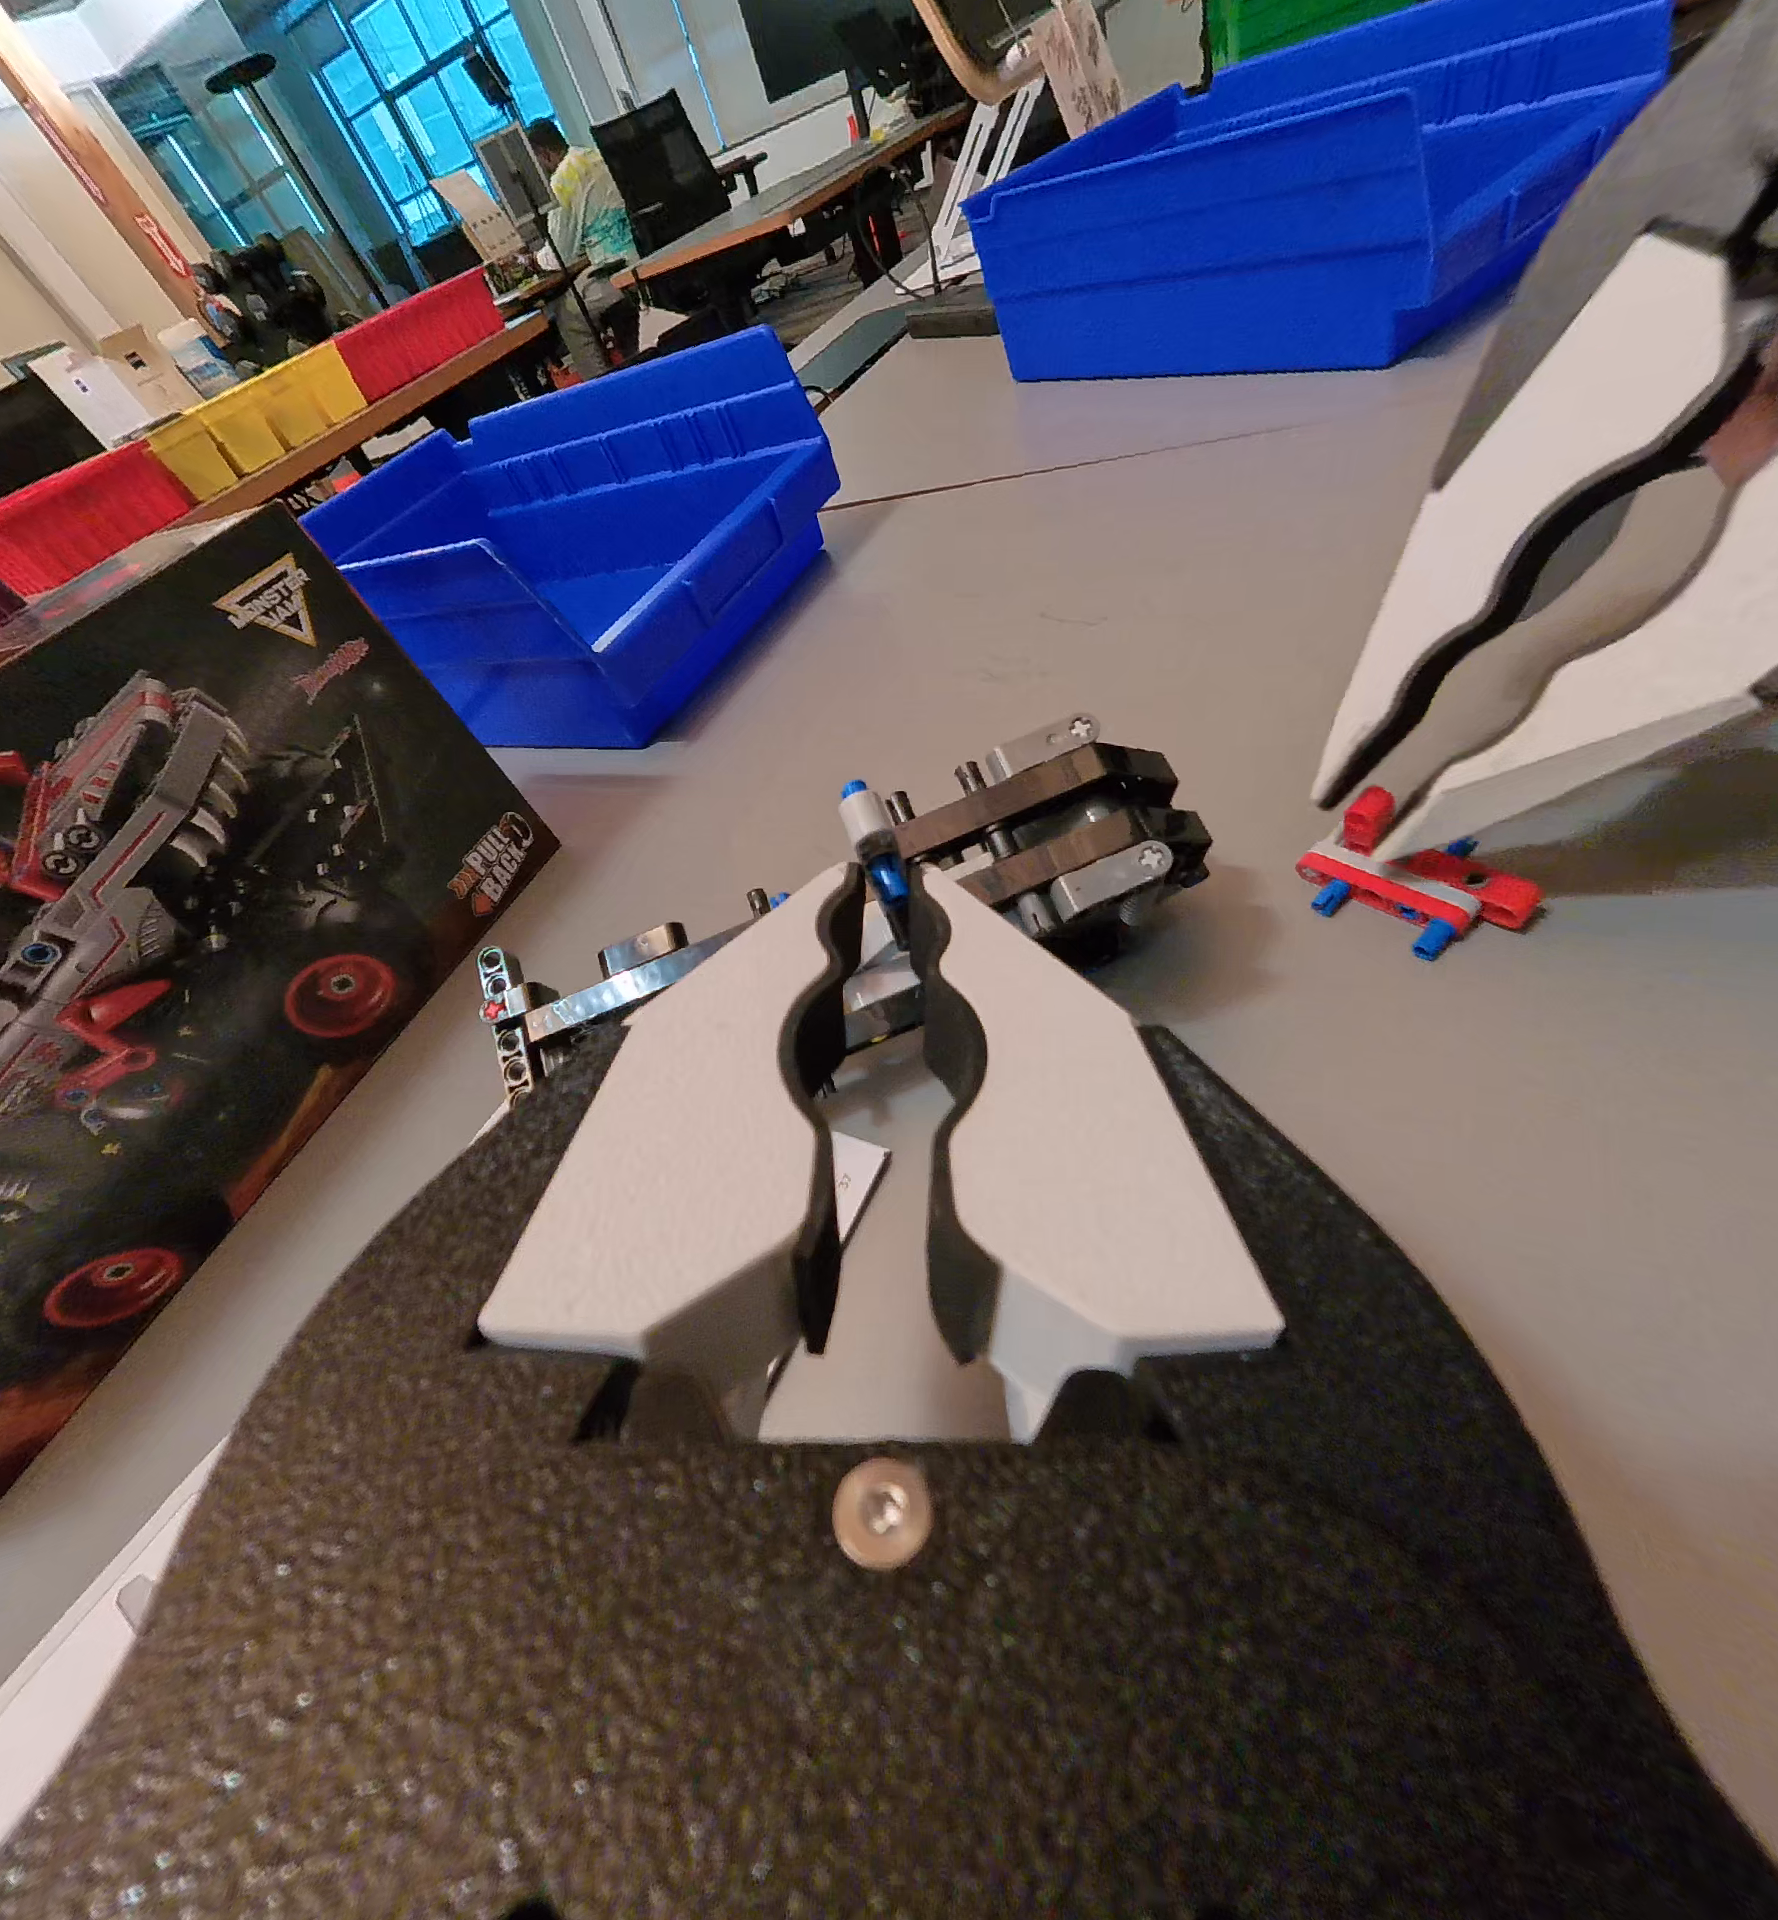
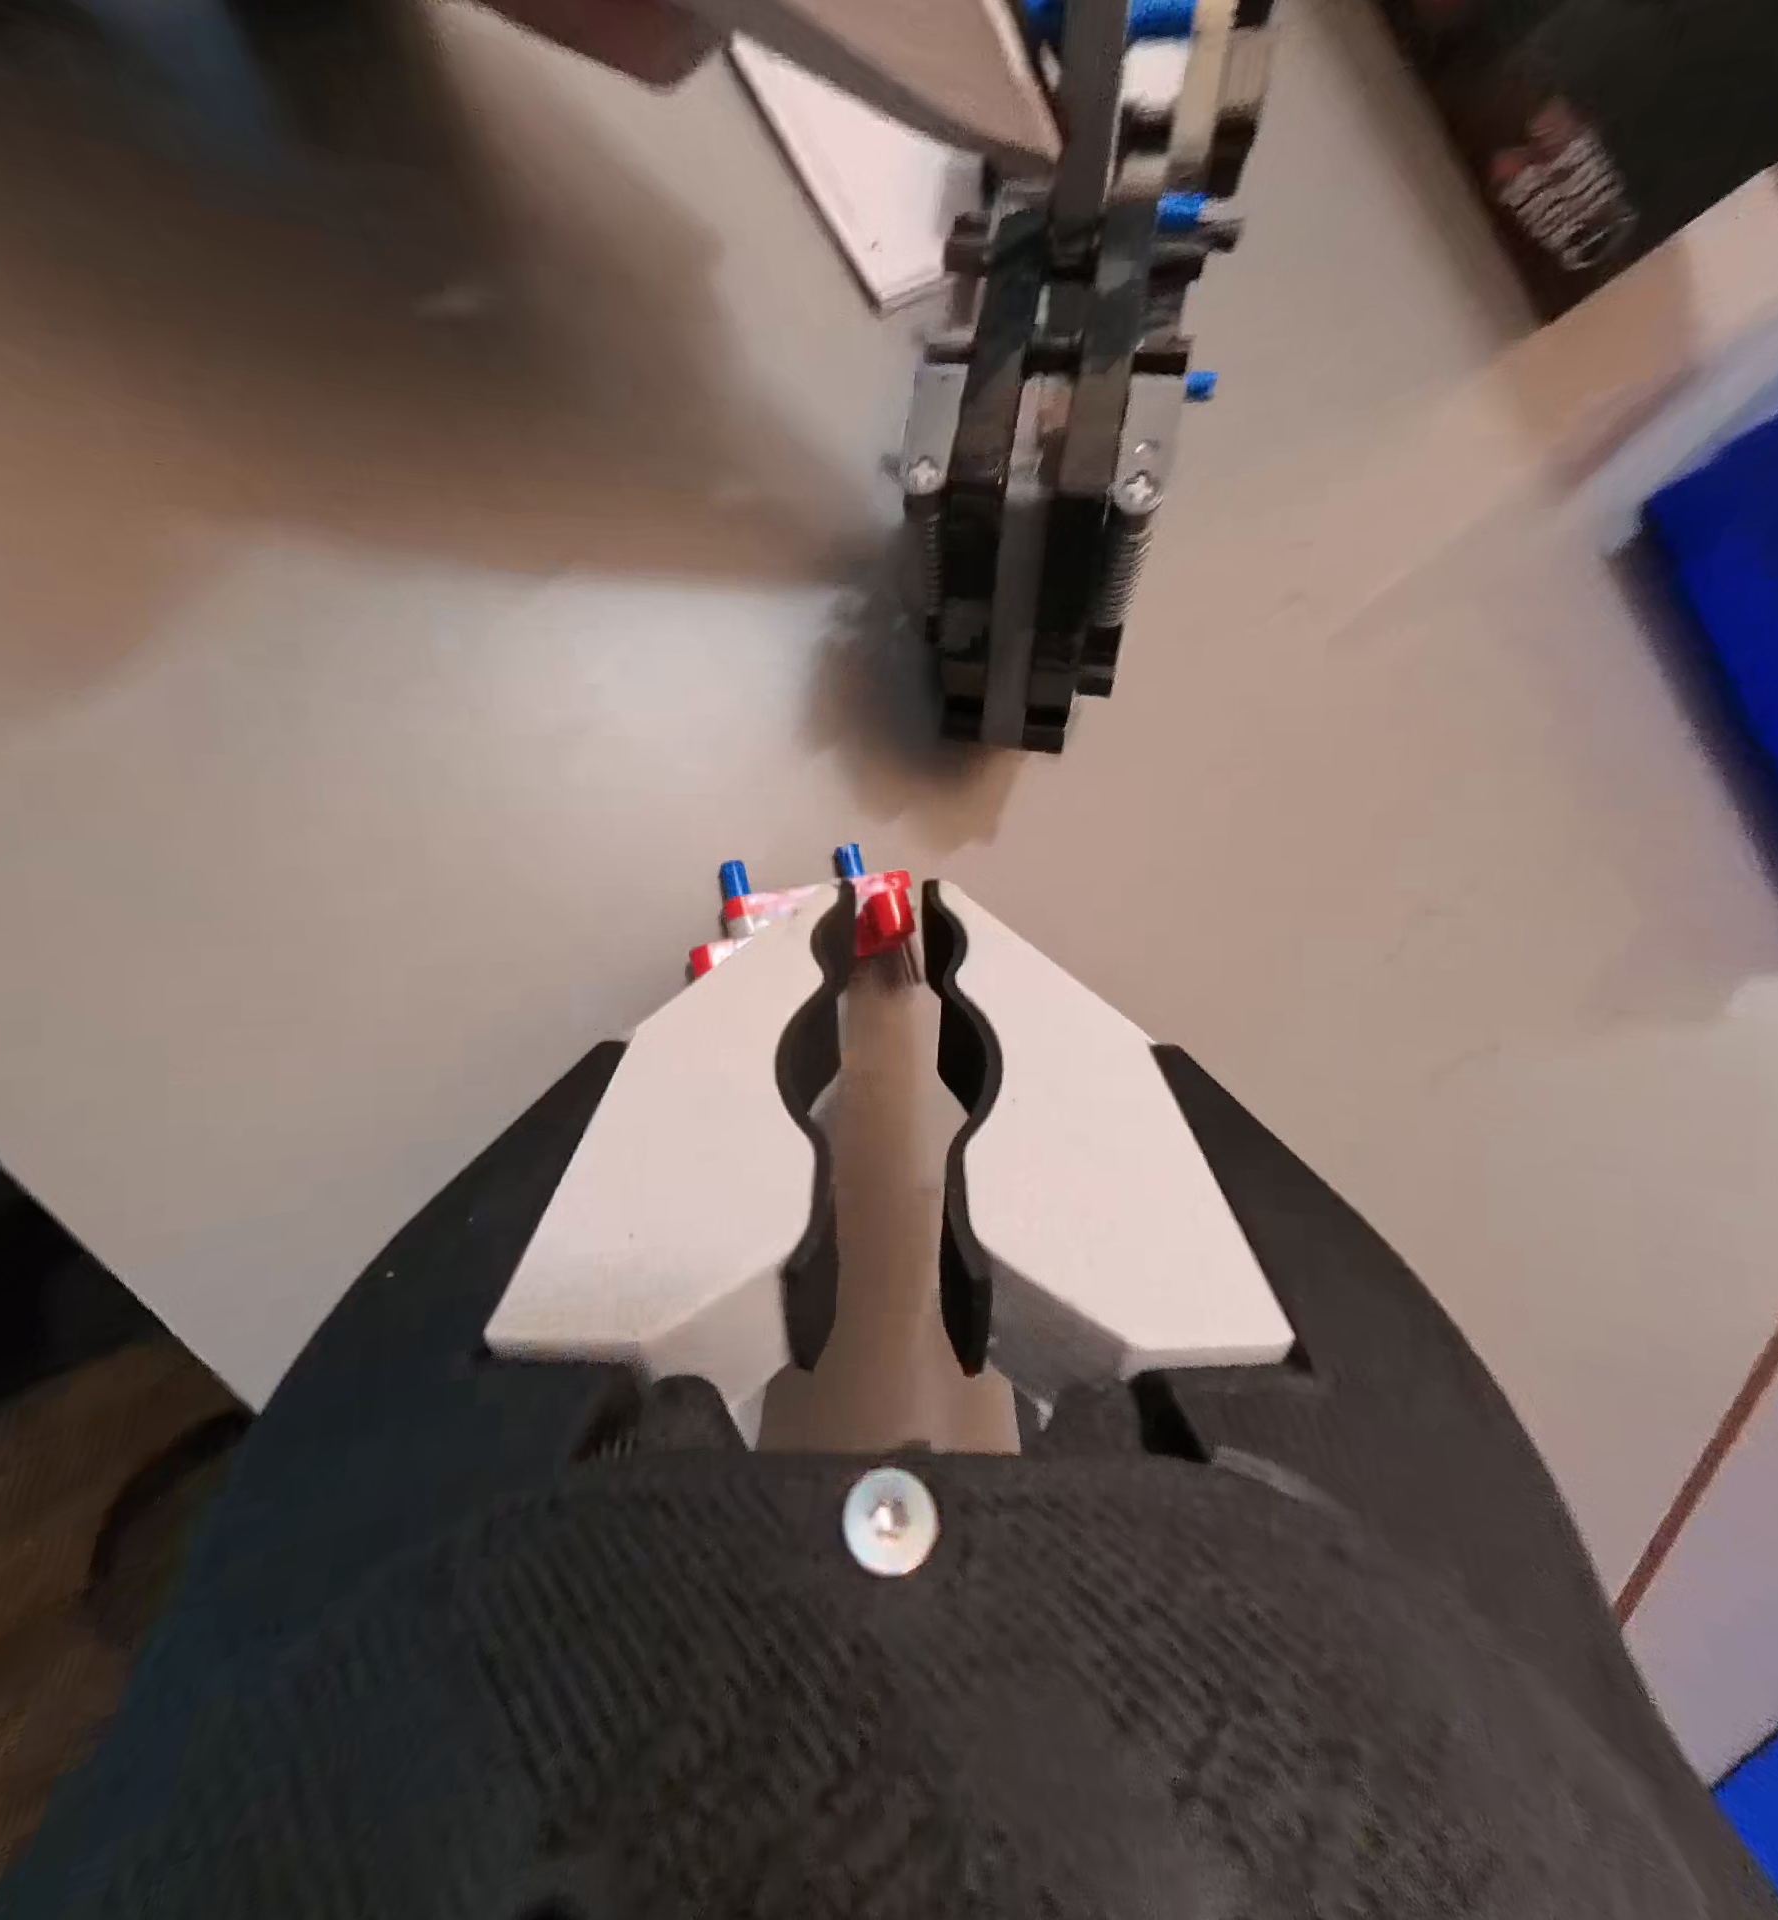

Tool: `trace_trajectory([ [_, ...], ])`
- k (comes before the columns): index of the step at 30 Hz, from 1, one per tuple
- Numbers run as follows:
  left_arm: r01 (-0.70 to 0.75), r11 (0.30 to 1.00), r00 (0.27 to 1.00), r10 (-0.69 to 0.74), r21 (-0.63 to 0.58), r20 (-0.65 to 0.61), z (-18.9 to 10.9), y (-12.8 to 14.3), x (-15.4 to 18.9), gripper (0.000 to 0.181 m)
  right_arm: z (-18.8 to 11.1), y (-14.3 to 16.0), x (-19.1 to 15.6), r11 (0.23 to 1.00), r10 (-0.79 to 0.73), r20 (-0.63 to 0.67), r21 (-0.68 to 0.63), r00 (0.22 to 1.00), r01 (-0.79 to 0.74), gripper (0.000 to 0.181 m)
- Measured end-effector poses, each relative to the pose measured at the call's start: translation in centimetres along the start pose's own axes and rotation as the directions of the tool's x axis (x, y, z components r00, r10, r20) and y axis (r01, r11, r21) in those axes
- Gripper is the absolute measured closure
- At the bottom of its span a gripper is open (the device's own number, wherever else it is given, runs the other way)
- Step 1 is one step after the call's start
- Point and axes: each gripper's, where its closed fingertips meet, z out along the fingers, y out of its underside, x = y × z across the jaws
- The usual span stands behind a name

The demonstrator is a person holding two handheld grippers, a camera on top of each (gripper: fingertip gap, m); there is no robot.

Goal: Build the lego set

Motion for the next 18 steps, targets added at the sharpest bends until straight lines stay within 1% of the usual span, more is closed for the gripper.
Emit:
trace_trajectory([
  [2,0.0,1.0,1.0,0.0,0.0,0.0,0.0,0.0,0.0,0.176,0.2,0.4,0.0,0.999,-0.01,0.053,-0.038,0.999,0.012,0.172],
  [4,0.0,1.0,1.0,0.0,0.0,0.0,0.0,0.0,0.0,0.176,-0.1,0.3,0.6,0.999,0.022,0.035,-0.028,0.999,-0.021,0.174],
  [5,0.0,1.0,1.0,0.0,0.0,0.0,0.0,0.0,0.0,0.176,-0.2,0.1,0.8,0.998,0.064,0.026,0.013,0.998,-0.064,0.174],
  [7,0.001,1.0,1.0,-0.001,0.0,0.0,0.0,0.0,0.0,0.176,-0.4,-0.3,1.0,0.973,0.193,0.019,0.128,0.981,-0.194,0.175],
  [10,0.002,1.0,1.0,-0.002,0.0,-0.001,0.0,0.0,0.0,0.176,-0.6,-0.5,1.2,0.889,0.367,0.004,0.294,0.93,-0.352,0.176],
  [11,0.001,1.0,1.0,-0.001,0.0,0.0,0.0,0.0,0.0,0.176,-0.7,-0.3,1.1,0.863,0.422,0.007,0.305,0.906,-0.404,0.176],
  [12,0.0,1.0,1.0,0.0,0.0,0.001,0.0,0.0,0.0,0.176,-0.9,0.1,1.4,0.851,0.458,-0.035,0.306,0.888,-0.427,0.176],
  [14,-0.001,1.0,1.0,0.001,-0.001,0.002,0.0,0.0,0.0,0.176,-1.9,0.3,2.5,0.849,0.474,-0.175,0.352,0.863,-0.395,0.176],
  [15,-0.001,1.0,1.0,0.001,-0.001,0.002,0.0,0.0,0.0,0.176,-1.9,1.1,2.5,0.857,0.483,-0.22,0.319,0.847,-0.406,0.176],
  [16,-0.001,1.0,1.0,0.001,-0.001,0.002,0.0,0.0,0.0,0.176,-1.6,1.8,1.8,0.877,0.464,-0.231,0.256,0.855,-0.407,0.176],
  [17,-0.003,1.0,1.0,0.003,-0.001,0.003,0.0,0.0,0.0,0.176,-1.3,2.2,1.2,0.896,0.434,-0.255,0.22,0.864,-0.385,0.175],
  [18,-0.003,1.0,1.0,0.003,-0.001,0.004,0.0,0.0,0.0,0.176,-1.3,2.4,1.0,0.912,0.402,-0.303,0.214,0.864,-0.349,0.175],
])
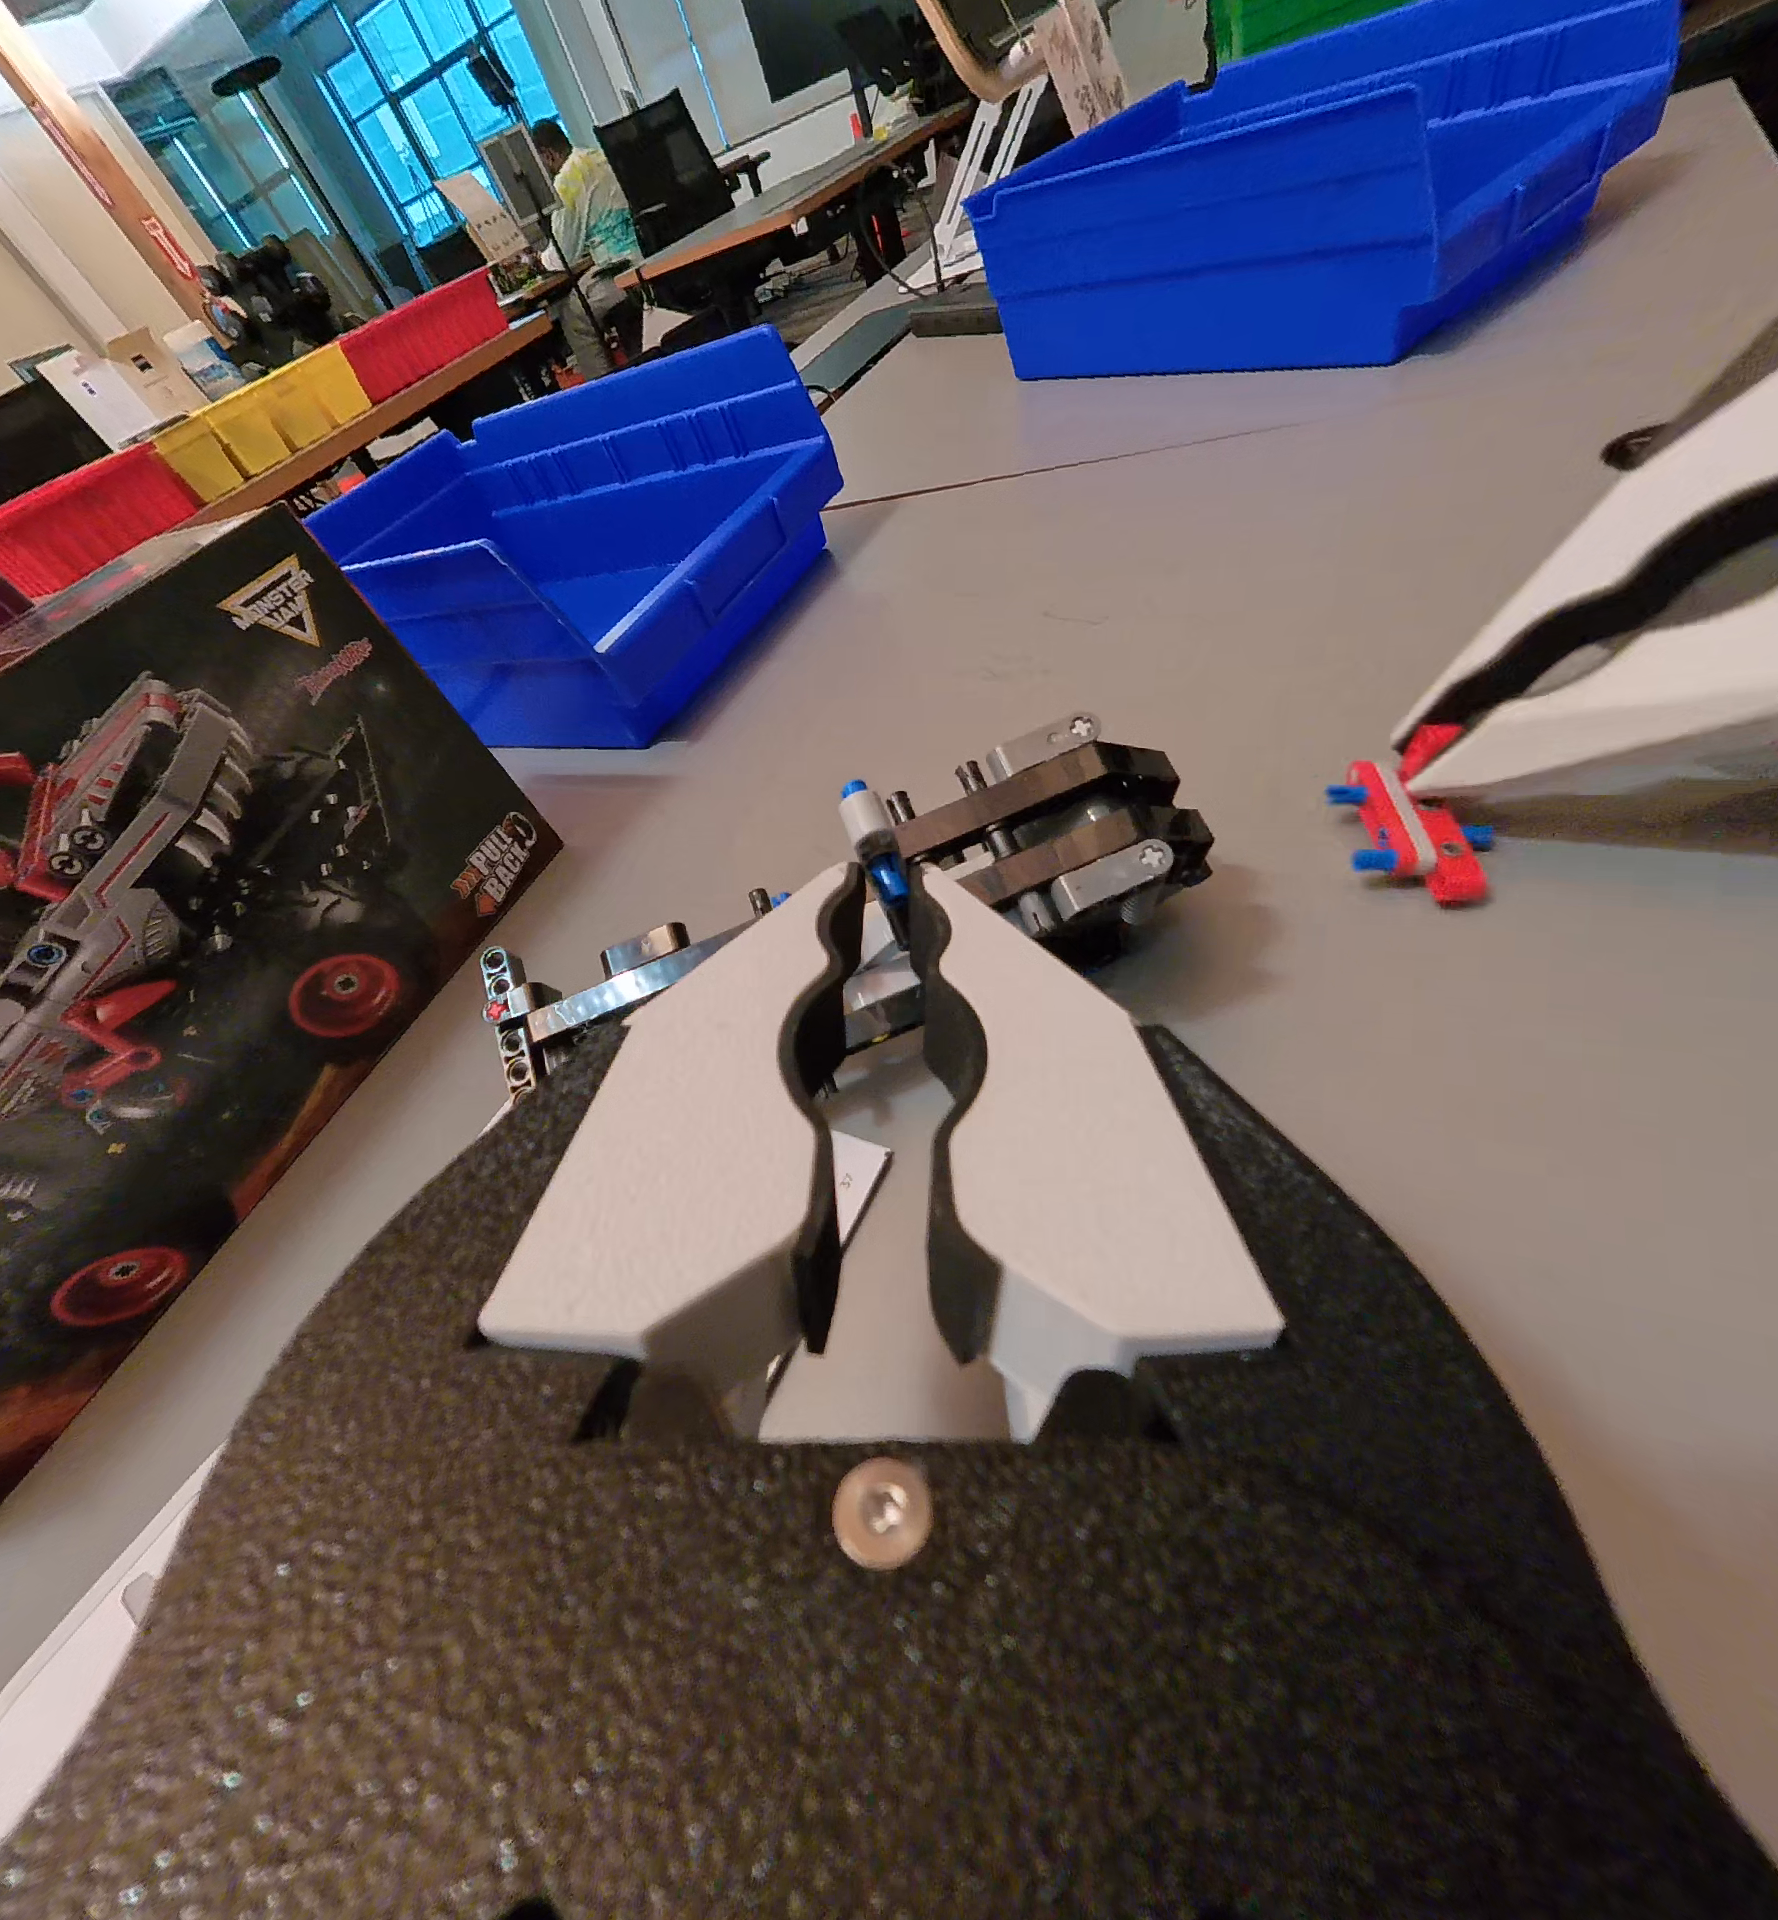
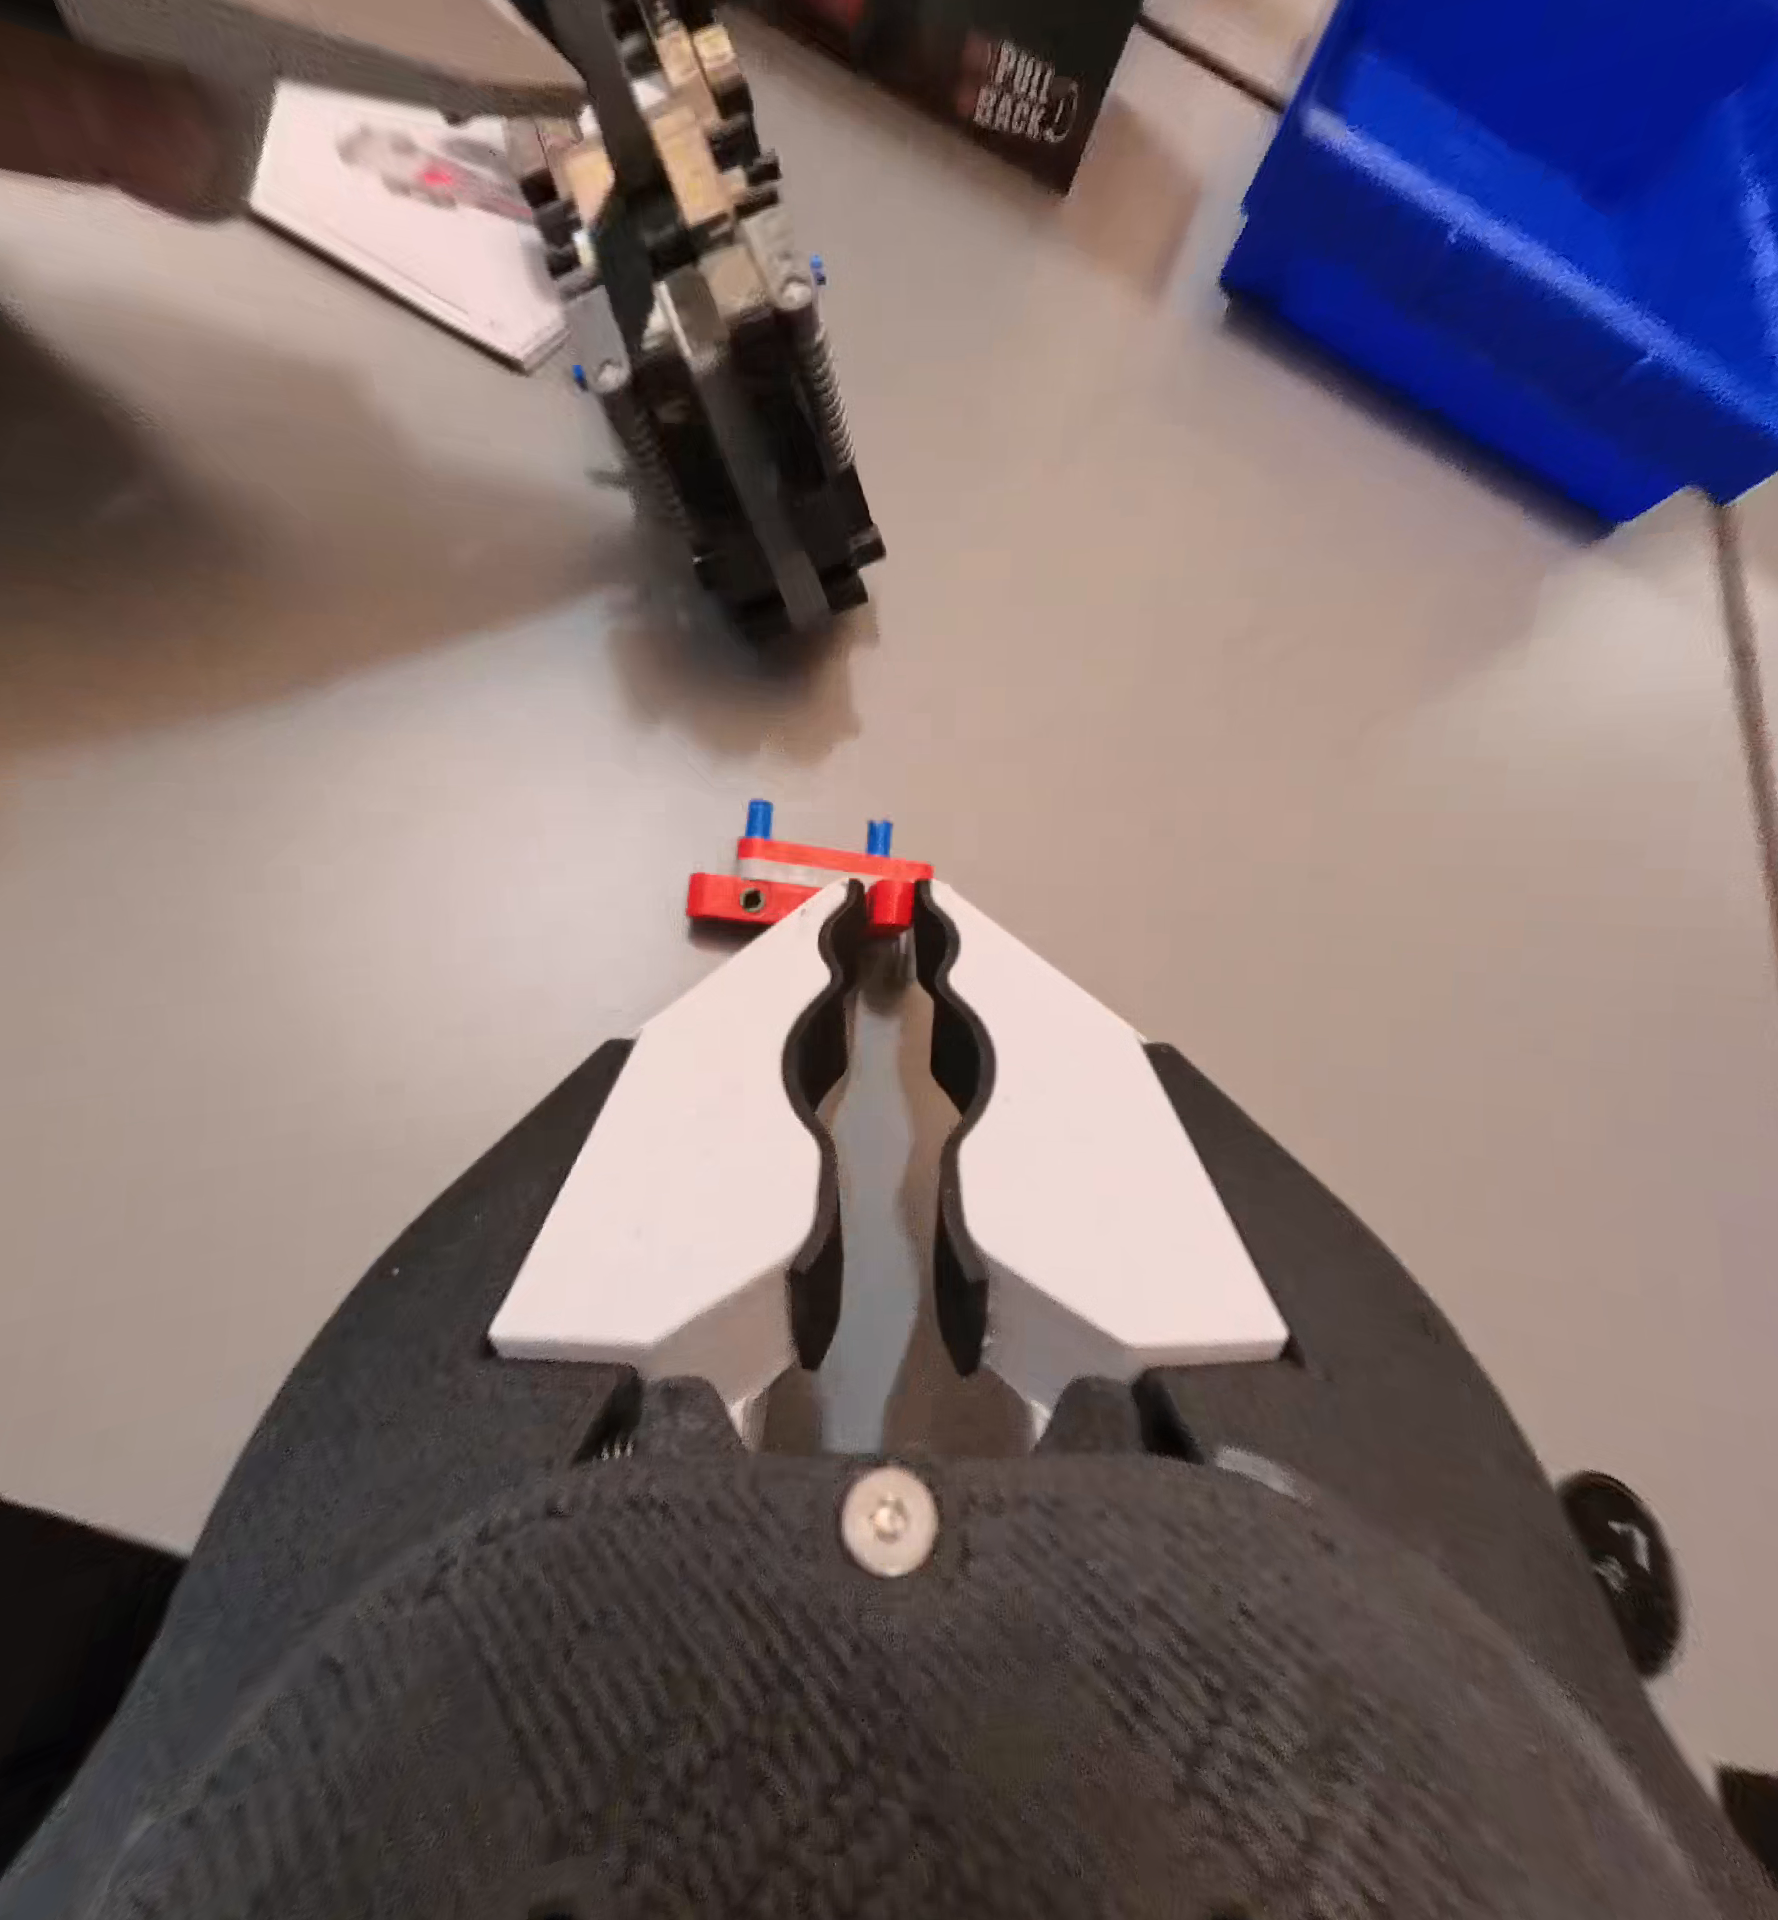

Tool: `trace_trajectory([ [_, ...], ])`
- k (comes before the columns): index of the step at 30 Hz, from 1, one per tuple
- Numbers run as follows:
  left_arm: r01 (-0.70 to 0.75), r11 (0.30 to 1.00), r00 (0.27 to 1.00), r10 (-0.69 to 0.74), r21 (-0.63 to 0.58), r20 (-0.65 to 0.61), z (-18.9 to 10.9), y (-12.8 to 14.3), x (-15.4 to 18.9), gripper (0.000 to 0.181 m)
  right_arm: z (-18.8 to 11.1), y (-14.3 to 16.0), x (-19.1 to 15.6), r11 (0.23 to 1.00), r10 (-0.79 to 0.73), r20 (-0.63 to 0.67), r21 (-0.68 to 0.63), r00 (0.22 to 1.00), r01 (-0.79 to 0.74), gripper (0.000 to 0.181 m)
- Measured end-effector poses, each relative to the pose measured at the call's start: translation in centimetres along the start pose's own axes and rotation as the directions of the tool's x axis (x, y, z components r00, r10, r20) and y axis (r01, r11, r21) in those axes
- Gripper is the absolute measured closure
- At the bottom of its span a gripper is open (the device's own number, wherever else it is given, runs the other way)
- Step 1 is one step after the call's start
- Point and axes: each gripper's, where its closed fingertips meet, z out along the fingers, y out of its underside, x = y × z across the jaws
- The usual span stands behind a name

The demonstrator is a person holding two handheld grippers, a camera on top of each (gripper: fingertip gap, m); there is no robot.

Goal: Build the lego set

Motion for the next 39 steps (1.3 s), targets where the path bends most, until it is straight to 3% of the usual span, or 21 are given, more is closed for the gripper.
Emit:
trace_trajectory([
  [7,0.0,1.0,1.0,0.0,0.0,0.0,0.0,0.0,0.0,0.176,-1.2,0.5,0.4,0.999,0.011,-0.177,0.048,0.984,-0.003,0.175],
  [9,0.001,1.0,1.0,-0.001,0.0,-0.001,0.0,0.0,0.0,0.176,-1.3,0.7,0.0,1.0,0.007,-0.139,0.029,0.99,-0.003,0.173],
  [12,0.002,1.0,1.0,-0.002,0.0,0.0,0.0,0.0,0.0,0.176,-1.4,0.5,-0.3,1.0,0.01,-0.059,-0.004,0.998,-0.011,0.157],
  [16,0.001,1.0,1.0,-0.001,0.0,0.0,0.0,0.0,0.0,0.176,-1.7,0.9,-1.6,0.965,0.185,0.108,-0.208,0.977,-0.16,0.121],
  [18,0.002,1.0,1.0,-0.002,0.0,-0.001,0.0,0.0,0.0,0.176,-1.7,0.7,-2.4,0.945,0.226,0.161,-0.276,0.961,-0.176,0.117],
  [21,0.002,1.0,1.0,-0.002,0.0,-0.001,0.0,0.0,0.0,0.176,-1.0,0.7,-1.9,0.931,0.215,0.133,-0.327,0.968,-0.162,0.114],
  [25,0.003,1.0,1.0,-0.003,0.0,-0.002,0.0,0.0,0.0,0.176,-0.3,1.4,-2.4,0.885,0.279,0.163,-0.426,0.946,-0.187,0.112],
  [29,0.005,1.0,1.0,-0.005,0.0,-0.003,0.0,0.0,0.0,0.176,0.0,1.6,-1.7,0.87,0.22,0.161,-0.479,0.962,-0.119,0.13],
  [32,0.004,1.0,1.0,-0.004,0.0,-0.002,0.0,0.0,0.0,0.176,-0.1,1.7,-1.6,0.861,0.21,0.185,-0.501,0.96,-0.091,0.133],
  [39,0.001,1.0,1.0,-0.001,0.0,-0.002,0.0,0.0,0.0,0.176,0.5,0.6,-0.7,0.936,0.033,0.182,-0.35,0.983,0.033,0.133],
])
